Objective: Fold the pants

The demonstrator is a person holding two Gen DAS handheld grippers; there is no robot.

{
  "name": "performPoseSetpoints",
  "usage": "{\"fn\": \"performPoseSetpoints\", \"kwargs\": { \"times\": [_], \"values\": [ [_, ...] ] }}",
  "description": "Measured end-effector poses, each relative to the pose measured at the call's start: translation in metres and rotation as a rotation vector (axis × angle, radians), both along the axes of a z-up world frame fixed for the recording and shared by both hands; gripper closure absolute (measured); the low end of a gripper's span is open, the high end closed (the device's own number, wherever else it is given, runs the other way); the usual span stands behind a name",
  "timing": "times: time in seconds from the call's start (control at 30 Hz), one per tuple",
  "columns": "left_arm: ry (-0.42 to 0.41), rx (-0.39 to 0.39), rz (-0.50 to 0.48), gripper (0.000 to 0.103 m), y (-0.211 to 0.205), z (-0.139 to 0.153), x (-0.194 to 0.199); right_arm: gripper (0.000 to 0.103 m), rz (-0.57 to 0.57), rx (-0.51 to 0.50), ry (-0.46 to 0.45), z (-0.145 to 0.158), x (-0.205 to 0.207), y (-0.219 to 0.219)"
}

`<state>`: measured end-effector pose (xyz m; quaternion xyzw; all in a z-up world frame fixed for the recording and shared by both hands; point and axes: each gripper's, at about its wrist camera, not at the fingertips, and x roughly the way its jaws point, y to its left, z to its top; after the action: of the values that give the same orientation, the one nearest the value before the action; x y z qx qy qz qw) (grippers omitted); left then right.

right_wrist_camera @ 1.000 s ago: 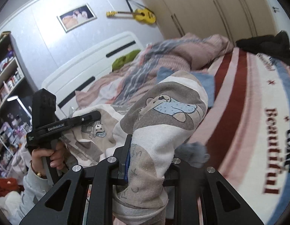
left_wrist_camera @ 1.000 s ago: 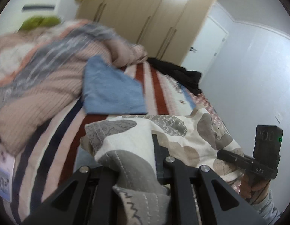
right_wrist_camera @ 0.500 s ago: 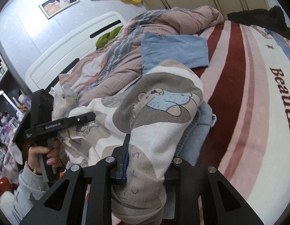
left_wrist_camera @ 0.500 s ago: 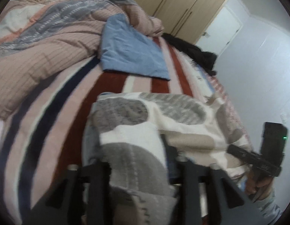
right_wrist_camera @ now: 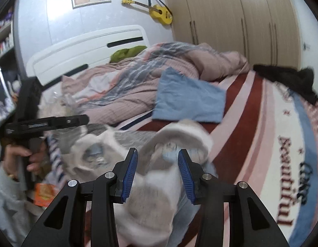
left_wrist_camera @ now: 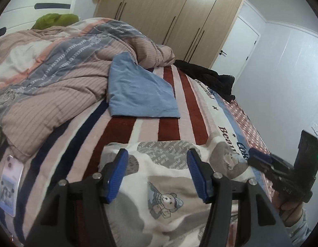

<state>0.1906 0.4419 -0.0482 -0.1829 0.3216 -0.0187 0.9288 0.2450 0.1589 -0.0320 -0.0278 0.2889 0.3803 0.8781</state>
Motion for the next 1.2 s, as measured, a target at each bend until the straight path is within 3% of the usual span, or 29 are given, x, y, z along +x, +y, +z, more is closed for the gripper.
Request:
{"fn": "performPoseSetpoints", "kwargs": {
  "times": [0.1, 0.27, 0.4, 0.53, 0.77, 0.83, 0.9, 0.97, 1.07, 1.2],
  "values": [
    [-0.016, -0.012, -0.02, 0.049, -0.004, 0.0, 0.001, 0.064, -0.04, -0.002, -0.014, 0.001, -0.001, -0.006],
    [0.008, -0.001, -0.1, 0.049, -0.013, -0.005, 0.011, 0.065, 0.14, 0.033, 0.0, 0.0, -0.007, 0.007],
    [0.086, 0.056, -0.105, 0.049, -0.019, -0.03, 0.016, 0.063, 0.188, -0.055, 0.01, -0.02, -0.006, 0.03],
    [0.099, 0.001, -0.103, 0.049, -0.005, -0.053, 0.003, 0.062, 0.194, -0.133, -0.004, -0.048, -0.008, 0.026],
    [0.083, 0.004, -0.125, 0.049, -0.007, -0.076, -0.021, 0.058, 0.218, -0.057, 0.046, -0.069, -0.011, -0.004],
    [0.082, 0.012, -0.113, 0.049, -0.009, -0.073, -0.024, 0.052, 0.233, -0.068, 0.016, -0.07, -0.02, -0.006],
    [0.072, 0.015, -0.097, 0.047, -0.009, -0.066, -0.028, 0.035, 0.239, -0.083, -0.022, -0.066, -0.029, -0.007],
    [0.052, 0.026, -0.112, 0.044, -0.013, -0.057, -0.035, 0.025, 0.247, -0.121, -0.08, -0.064, -0.04, -0.005],
    [0.037, 0.044, -0.147, 0.042, -0.018, -0.049, -0.045, 0.025, 0.251, -0.187, -0.165, -0.065, -0.055, -0.004],
    [0.046, 0.052, -0.14, 0.041, -0.013, -0.049, -0.053, 0.025, 0.241, -0.192, -0.172, -0.07, -0.063, -0.013]
  ]
}}
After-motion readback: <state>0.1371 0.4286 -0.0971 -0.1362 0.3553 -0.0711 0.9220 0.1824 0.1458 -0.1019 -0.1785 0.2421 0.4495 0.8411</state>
